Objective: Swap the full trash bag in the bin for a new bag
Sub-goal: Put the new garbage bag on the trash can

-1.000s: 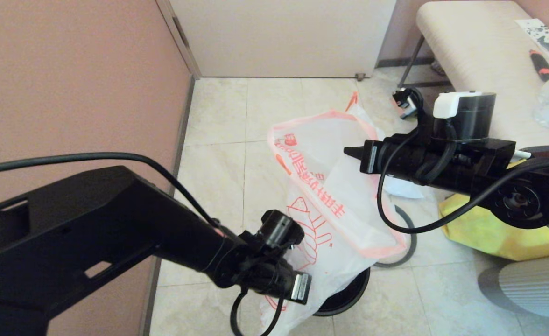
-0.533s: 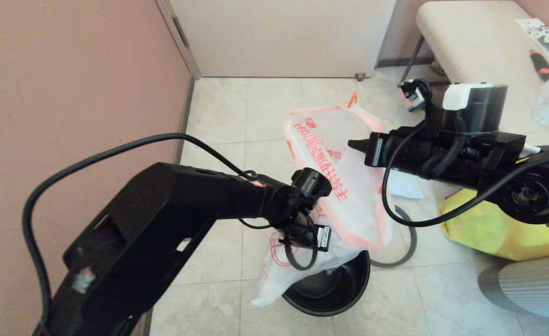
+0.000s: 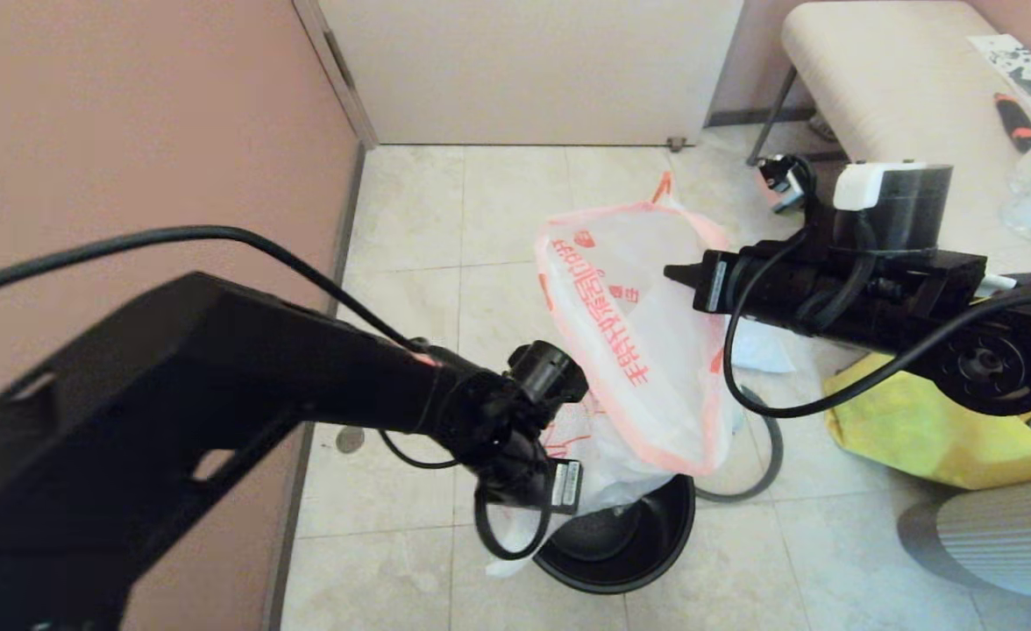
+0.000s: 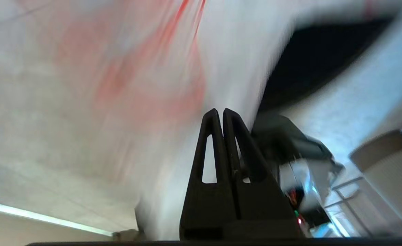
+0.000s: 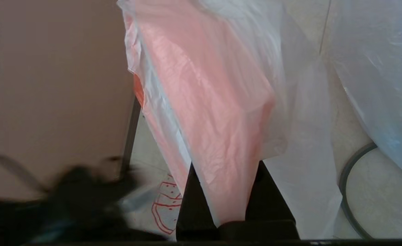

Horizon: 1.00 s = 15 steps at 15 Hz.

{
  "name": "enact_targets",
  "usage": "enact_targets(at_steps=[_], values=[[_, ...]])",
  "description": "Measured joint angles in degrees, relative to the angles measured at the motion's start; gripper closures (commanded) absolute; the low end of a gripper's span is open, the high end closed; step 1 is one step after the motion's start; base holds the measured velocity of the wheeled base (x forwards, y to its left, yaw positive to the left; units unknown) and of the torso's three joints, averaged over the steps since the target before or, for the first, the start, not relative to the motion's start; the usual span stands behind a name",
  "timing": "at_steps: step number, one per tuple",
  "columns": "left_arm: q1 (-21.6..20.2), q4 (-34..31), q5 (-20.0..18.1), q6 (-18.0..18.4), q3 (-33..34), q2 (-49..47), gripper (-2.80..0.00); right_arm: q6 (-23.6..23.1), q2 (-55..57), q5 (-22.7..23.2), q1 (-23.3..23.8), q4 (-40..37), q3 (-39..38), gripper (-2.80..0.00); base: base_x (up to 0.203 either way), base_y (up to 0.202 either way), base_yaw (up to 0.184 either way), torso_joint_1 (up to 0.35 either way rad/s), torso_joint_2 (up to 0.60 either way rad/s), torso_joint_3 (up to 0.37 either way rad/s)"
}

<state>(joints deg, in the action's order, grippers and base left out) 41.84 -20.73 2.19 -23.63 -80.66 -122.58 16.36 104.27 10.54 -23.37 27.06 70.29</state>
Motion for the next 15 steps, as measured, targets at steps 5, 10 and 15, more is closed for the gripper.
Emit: enact_targets(at_steps=[5, 10, 15], values=[[-1.0, 12.4, -0.5, -2.0, 29.4, 20.7, 0.0, 0.0, 0.2, 0.0, 0.1, -0.1, 0.0, 0.0, 0.0, 0.0, 0.0, 0.0, 0.0, 0.0], [-4.6, 32.9, 2.9, -2.6, 43.4, 19.0, 0.0, 0.0, 0.2, 0.0, -0.1, -0.1, 0.0, 0.0, 0.0, 0.0, 0.0, 0.0, 0.0, 0.0], [-4.2, 41.5, 4.9, -2.1, 39.6, 8.1, 0.0, 0.1, 0.0, 0.1, -0.1, 0.0, 0.0, 0.0, 0.0, 0.0, 0.0, 0.0, 0.0, 0.0]])
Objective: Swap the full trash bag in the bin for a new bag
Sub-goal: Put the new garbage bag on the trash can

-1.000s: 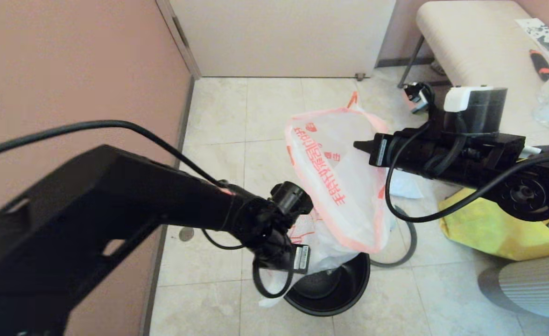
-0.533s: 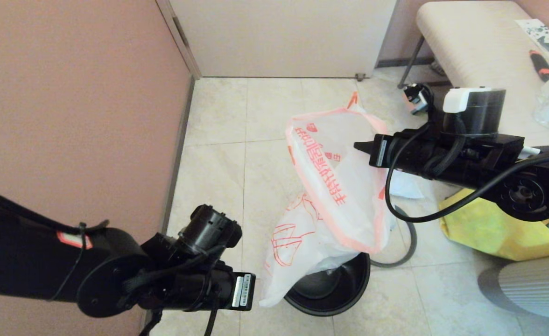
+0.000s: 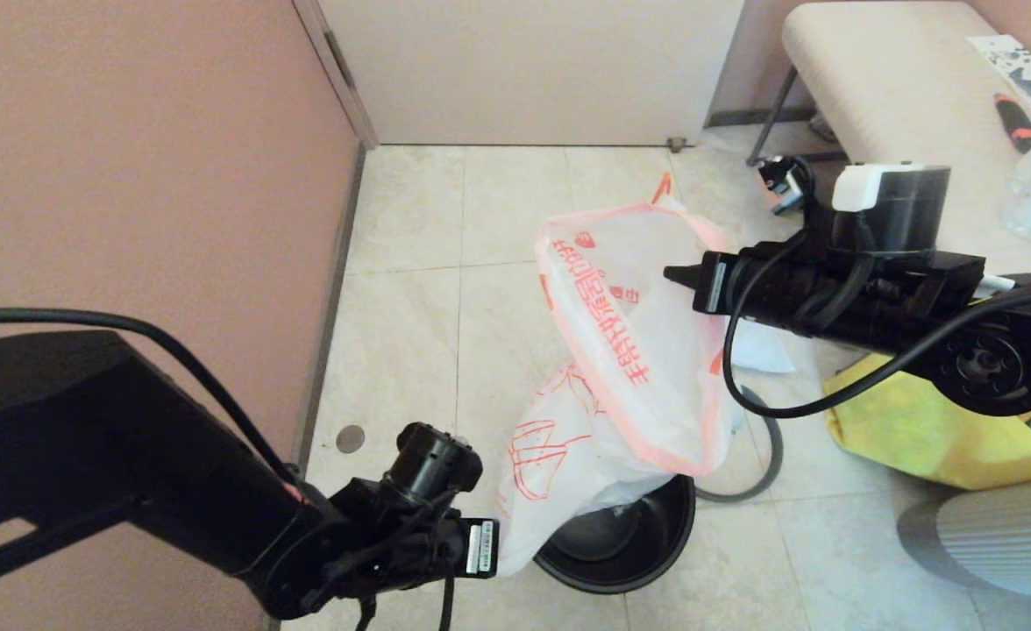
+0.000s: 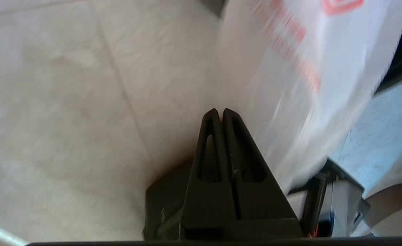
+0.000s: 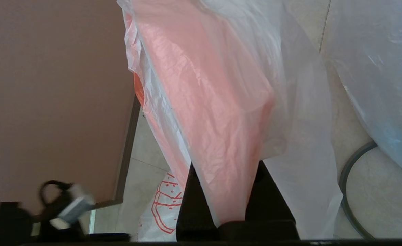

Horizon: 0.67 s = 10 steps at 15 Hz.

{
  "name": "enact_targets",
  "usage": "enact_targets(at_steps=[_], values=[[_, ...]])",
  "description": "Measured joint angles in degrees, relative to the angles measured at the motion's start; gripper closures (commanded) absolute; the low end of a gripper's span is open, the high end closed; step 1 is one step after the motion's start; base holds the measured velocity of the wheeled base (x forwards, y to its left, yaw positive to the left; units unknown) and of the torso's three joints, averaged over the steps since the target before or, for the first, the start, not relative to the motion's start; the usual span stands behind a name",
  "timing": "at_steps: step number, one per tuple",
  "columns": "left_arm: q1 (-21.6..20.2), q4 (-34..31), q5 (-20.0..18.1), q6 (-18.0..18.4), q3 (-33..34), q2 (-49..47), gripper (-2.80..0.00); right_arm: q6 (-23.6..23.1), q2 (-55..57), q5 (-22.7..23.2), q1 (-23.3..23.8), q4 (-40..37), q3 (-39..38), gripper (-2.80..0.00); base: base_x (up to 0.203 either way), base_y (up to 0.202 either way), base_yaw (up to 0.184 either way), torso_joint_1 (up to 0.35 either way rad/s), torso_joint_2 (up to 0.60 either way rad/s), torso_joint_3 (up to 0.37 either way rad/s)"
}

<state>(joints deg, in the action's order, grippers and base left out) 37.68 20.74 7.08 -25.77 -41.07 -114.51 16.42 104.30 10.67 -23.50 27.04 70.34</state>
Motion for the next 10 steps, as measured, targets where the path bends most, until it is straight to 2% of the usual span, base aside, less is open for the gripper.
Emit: enact_targets(at_steps=[3, 8, 10], values=[[2.0, -1.1, 0.1, 0.0, -6.4, -4.0, 0.0, 0.1, -0.1, 0.0, 0.2, 0.0, 0.0, 0.0, 0.0, 0.0, 0.0, 0.0, 0.0, 0.0], [5.9, -11.3, 0.3, 0.0, -20.7, -8.5, 0.0, 0.6, -0.1, 0.2, 0.7, 0.1, -0.4, 0.0, 0.0, 0.0, 0.0, 0.0, 0.0, 0.0], [7.1, -14.4, 1.7, 0.3, -25.9, -12.0, 0.0, 0.7, -0.2, 0.3, 1.0, 0.2, -0.5, 0.0, 0.0, 0.0, 0.0, 0.0, 0.0, 0.0]])
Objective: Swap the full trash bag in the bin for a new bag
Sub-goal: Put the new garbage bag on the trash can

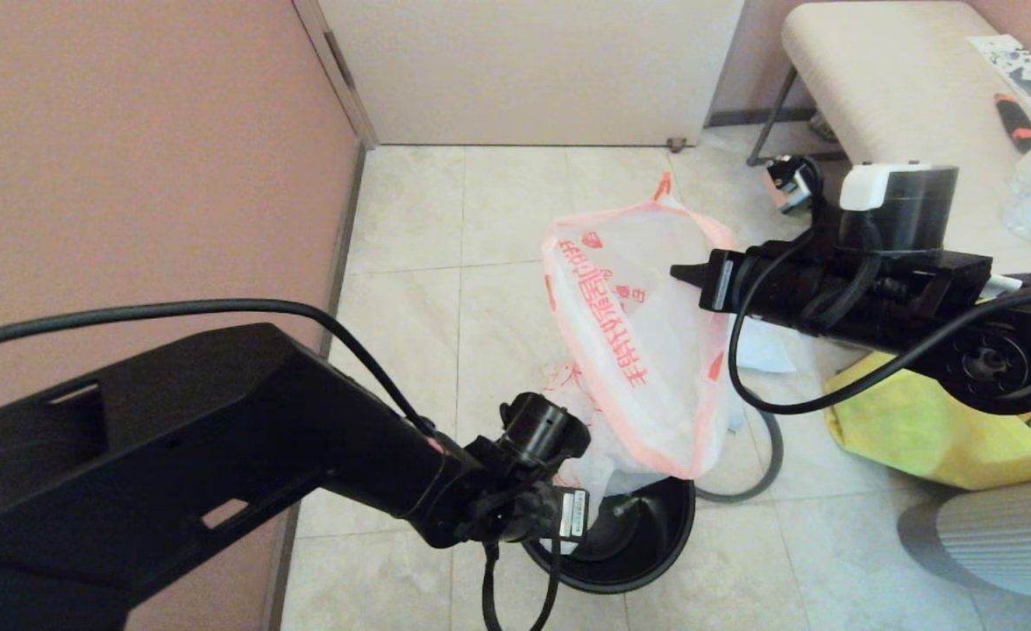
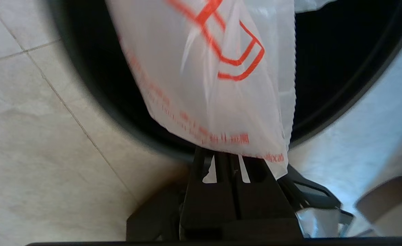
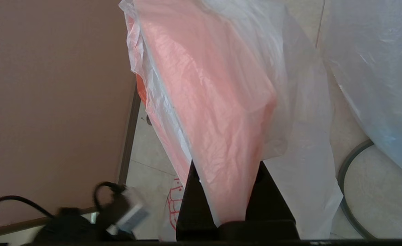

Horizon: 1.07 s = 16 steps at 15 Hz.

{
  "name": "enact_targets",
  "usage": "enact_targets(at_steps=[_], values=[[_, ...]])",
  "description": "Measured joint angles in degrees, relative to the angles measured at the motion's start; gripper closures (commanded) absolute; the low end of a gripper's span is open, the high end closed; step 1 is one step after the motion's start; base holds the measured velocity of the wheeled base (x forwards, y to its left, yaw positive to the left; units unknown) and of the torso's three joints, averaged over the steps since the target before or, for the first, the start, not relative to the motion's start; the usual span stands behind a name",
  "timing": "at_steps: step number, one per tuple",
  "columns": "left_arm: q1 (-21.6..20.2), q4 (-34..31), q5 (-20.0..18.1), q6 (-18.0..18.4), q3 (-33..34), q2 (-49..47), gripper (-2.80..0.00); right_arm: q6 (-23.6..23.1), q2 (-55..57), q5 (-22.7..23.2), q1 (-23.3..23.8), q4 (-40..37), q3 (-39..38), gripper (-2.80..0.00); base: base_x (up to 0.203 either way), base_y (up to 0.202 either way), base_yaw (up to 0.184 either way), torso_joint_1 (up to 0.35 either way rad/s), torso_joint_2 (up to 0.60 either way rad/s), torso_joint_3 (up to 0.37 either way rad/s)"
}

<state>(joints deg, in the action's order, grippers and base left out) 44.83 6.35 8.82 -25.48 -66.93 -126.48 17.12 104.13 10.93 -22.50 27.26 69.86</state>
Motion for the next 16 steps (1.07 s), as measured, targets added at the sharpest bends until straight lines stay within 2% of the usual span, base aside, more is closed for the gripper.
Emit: enact_targets(at_steps=[2, 5, 9, 11, 13, 16], values=[[0.6, -2.7, 3.0, 0.6, -5.2, -4.1, 0.0, 0.0, -0.4, 0.1, 0.0, 0.0, -0.5, 0.0, 0.0, 0.0, 0.0, 0.0, 0.0, 0.0], [0.2, -3.8, 9.8, 3.5, -13.9, -11.6, 0.0, 0.0, -2.5, 0.4, -0.4, 0.1, -3.4, 0.0, 0.0, 0.0, 0.0, 0.0, 0.0, 0.0], [-0.1, -4.1, 12.7, 4.7, -21.7, -18.3, 0.0, -0.1, -5.0, 0.8, -0.6, 0.3, -7.2, 0.0, 0.0, 0.0, 0.0, 0.0, 0.0, 0.0], [-0.2, -3.7, 13.5, 4.3, -21.0, -18.2, 0.0, -0.2, -5.4, 0.8, -1.0, 0.3, -8.3, 0.0, 0.0, 0.0, 0.0, 0.0, 0.0, 0.0], [0.3, -2.1, 13.5, 3.0, -16.8, -14.3, 0.0, -0.2, -5.4, 0.8, -1.5, 0.2, -8.8, 0.0, 0.0, 0.0, 0.0, 0.0, 0.0, 0.0], [0.9, 3.0, 13.3, -2.4, -6.2, -6.8, 0.0, -0.2, -4.8, 0.8, -2.2, 0.2, -8.9, 0.0, 0.0, 0.0, 0.0, 0.0, 0.0, 0.0]])
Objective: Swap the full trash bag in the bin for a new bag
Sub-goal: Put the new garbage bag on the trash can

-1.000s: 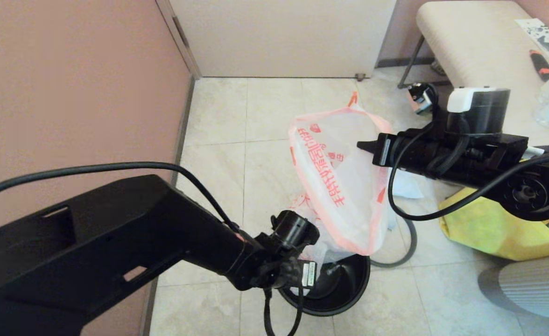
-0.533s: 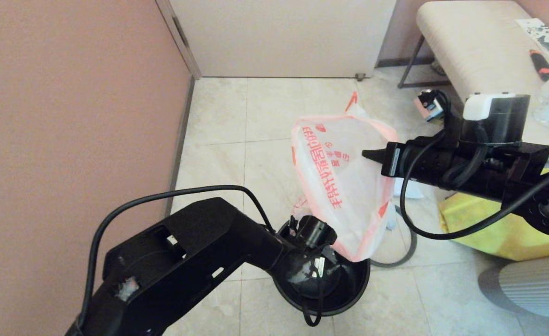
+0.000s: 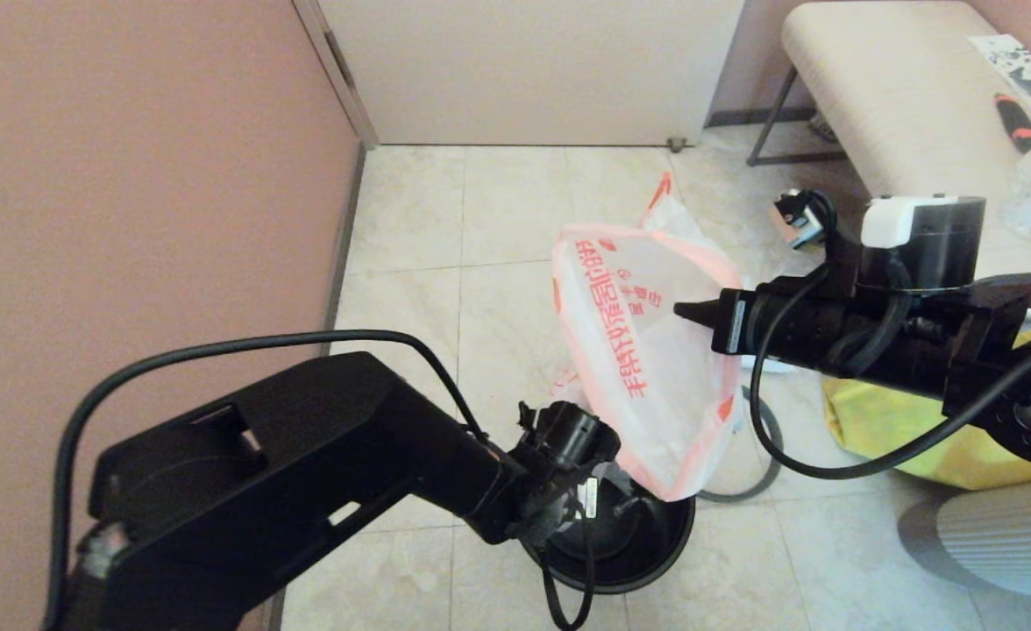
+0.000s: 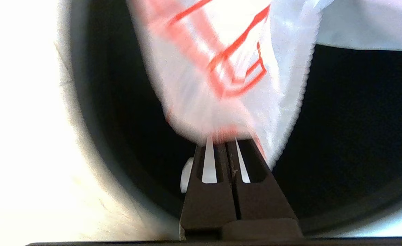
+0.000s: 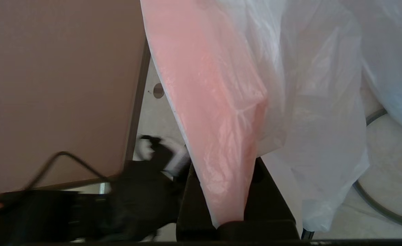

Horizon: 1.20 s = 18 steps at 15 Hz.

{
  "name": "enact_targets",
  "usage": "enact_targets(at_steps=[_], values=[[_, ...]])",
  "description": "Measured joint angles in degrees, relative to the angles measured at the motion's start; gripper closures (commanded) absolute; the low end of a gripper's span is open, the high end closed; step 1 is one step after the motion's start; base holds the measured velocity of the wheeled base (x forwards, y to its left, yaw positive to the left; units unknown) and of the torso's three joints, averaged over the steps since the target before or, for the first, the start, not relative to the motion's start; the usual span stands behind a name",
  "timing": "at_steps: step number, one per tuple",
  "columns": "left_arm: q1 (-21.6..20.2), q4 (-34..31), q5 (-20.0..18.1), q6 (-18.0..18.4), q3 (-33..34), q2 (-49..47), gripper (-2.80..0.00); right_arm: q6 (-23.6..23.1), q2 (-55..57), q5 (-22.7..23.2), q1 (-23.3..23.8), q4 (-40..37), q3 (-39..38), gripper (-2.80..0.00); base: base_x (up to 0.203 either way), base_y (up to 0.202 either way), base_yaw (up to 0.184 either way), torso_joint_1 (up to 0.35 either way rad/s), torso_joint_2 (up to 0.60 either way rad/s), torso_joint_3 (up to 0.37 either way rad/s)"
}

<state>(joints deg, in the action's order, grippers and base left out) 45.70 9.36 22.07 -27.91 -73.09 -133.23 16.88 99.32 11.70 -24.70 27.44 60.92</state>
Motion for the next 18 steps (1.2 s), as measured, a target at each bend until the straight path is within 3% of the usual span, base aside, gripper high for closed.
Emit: enact_targets(at_steps=[5, 8, 13, 14, 18], values=[[-0.6, 15.2, -3.3, -4.1, 15.0, 13.9, 0.0, -0.2, 0.5, -0.1, -0.7, -0.2, -0.1, 0.0, 0.0, 0.0, 0.0, 0.0, 0.0, 0.0], [-2.7, 21.7, -7.4, -4.2, 16.5, 16.2, 0.0, -0.2, 0.5, -0.1, -0.9, -0.3, 0.0, 0.0, 0.0, 0.0, 0.0, 0.0, 0.0, 0.0], [-4.9, 26.1, -8.2, -4.0, 16.0, 16.1, 0.0, -0.2, 0.5, -0.3, -3.7, -0.4, 0.3, 0.0, 0.0, 0.0, 0.0, 0.0, 0.0, 0.0], [-5.0, 26.2, -8.7, -4.0, 16.0, 16.4, -2.8, -0.2, 0.6, -0.3, -4.7, -0.4, 0.4, 0.0, 0.0, 0.0, 0.0, 0.0, 0.0, 0.0], [-4.9, 26.6, -12.9, -4.3, 16.1, 17.2, -2.8, -0.3, 2.1, -0.6, -7.0, -0.6, 2.0, 0.0, 0.0, 0.0, 0.0, 0.0, 0.0, 0.0]])
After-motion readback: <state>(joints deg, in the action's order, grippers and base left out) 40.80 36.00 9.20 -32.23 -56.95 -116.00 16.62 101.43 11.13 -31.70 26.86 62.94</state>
